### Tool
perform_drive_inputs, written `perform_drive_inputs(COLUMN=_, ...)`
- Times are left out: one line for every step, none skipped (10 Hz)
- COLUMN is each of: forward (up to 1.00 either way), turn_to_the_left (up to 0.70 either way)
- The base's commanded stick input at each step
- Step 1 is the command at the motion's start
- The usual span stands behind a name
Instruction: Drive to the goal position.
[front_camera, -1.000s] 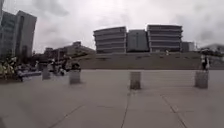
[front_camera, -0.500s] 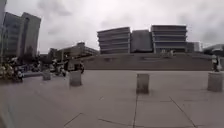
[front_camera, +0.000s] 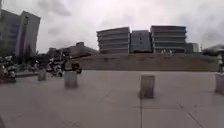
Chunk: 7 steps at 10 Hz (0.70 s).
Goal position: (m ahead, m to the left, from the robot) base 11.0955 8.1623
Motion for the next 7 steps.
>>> perform_drive_inputs(forward=0.60, turn_to_the_left=0.00)
perform_drive_inputs(forward=0.60, turn_to_the_left=0.00)
perform_drive_inputs(forward=0.60, turn_to_the_left=0.00)
perform_drive_inputs(forward=0.60, turn_to_the_left=0.00)
perform_drive_inputs(forward=0.60, turn_to_the_left=0.00)
perform_drive_inputs(forward=0.60, turn_to_the_left=0.00)
perform_drive_inputs(forward=0.60, turn_to_the_left=0.00)
